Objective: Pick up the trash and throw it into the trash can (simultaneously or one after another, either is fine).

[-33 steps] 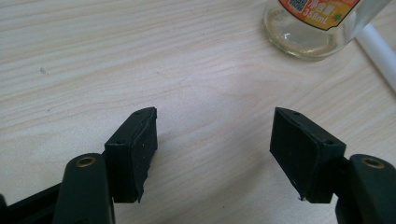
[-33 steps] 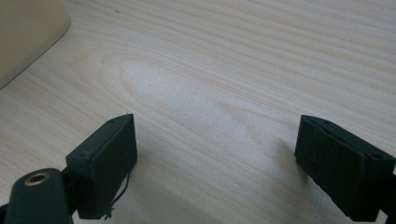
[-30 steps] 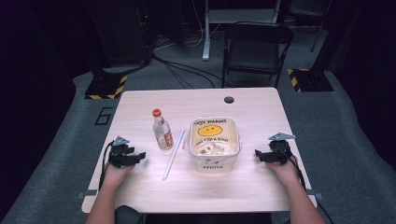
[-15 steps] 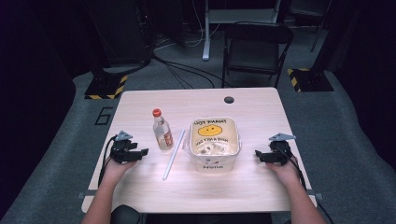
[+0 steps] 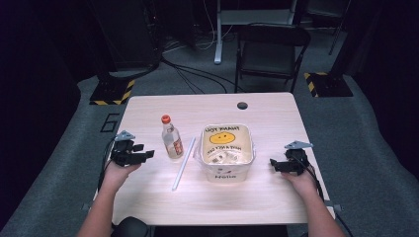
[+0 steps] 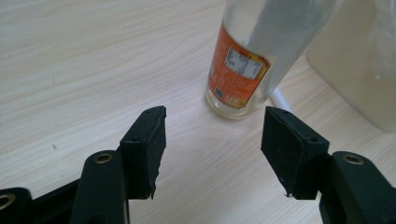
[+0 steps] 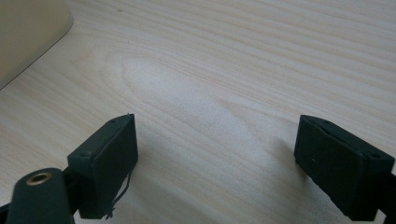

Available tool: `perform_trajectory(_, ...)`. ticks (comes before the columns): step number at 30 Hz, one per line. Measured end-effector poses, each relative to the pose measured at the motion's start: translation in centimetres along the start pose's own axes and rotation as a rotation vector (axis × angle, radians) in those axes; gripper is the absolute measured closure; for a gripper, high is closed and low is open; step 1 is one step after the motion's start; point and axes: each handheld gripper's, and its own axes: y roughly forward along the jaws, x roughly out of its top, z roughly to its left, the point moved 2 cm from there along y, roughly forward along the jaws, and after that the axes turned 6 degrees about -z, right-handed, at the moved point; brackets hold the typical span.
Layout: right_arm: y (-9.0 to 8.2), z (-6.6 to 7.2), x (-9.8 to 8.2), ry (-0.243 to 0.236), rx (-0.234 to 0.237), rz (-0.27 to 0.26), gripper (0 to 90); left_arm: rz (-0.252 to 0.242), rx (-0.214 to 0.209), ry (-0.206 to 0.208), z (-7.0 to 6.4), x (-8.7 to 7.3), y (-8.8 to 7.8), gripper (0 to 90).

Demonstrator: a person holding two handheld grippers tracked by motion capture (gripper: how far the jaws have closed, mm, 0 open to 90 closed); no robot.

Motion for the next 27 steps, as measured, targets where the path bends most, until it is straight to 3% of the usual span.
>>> perform_trajectory(12,0.0,0.0,0.0,-0.001,0.003,0.0,12.6,-0.033,-0.038,0.062,-1.3,3.5,-1.4,40.1)
perform_trajectory(14,0.0,0.0,0.0,-0.002,0.001,-0.001,12.6,-0.029,-0.055,0.07,-1.5,3.9,-1.5,44.5)
perform_trajectory(19,0.0,-0.1,0.0,-0.007,0.004,0.0,12.7,-0.032,-0.053,0.093,-1.8,5.0,-1.6,44.9)
perform_trajectory(27,-0.1,0.0,-0.1,-0.005,0.004,0.001,12.7,-0.071,-0.06,0.087,-2.0,6.5,-1.9,43.2)
